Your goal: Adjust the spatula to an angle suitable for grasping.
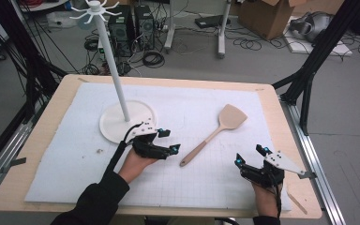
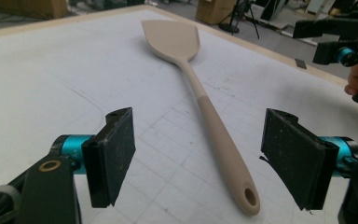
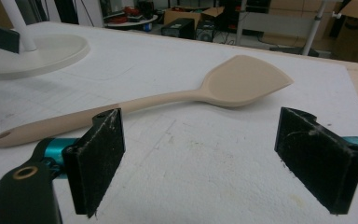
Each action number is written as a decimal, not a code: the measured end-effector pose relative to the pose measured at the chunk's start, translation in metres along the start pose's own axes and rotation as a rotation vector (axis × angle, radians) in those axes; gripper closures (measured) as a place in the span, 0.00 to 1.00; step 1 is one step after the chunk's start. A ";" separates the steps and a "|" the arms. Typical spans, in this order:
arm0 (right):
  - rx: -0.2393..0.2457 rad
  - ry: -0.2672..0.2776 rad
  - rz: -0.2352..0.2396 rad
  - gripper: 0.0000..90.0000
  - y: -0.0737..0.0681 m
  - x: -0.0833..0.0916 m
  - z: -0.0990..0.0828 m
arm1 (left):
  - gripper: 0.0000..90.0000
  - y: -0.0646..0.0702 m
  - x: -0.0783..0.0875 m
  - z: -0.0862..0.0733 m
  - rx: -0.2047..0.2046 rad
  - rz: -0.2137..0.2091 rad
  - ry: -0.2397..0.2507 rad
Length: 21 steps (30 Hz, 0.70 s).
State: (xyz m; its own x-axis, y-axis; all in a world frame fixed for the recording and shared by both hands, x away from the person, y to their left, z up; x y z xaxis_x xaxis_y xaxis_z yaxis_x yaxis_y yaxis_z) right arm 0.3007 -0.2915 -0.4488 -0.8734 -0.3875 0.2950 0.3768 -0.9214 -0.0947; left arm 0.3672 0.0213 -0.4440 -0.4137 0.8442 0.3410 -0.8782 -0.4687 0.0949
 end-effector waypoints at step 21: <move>-0.011 -0.003 0.005 0.16 0.002 0.001 -0.002 | 0.46 0.029 -0.071 -0.021 -0.049 0.019 -0.289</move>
State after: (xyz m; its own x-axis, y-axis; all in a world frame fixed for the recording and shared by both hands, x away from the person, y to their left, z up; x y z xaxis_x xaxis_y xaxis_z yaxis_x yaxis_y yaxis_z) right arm 0.3000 -0.2943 -0.4507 -0.8703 -0.3924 0.2975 0.3781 -0.9196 -0.1071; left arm 0.3660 -0.0467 -0.4846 -0.3513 0.7229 0.5950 -0.8843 -0.4649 0.0428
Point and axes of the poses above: each handheld gripper's, and its own axes: x roughly backward along the jaws, z roughly out of its top, y roughly to its right, the point moved 6 cm from there along -x, roughly forward along the jaws, and after that the axes turned 5 degrees about -x, right-handed, at the moved point
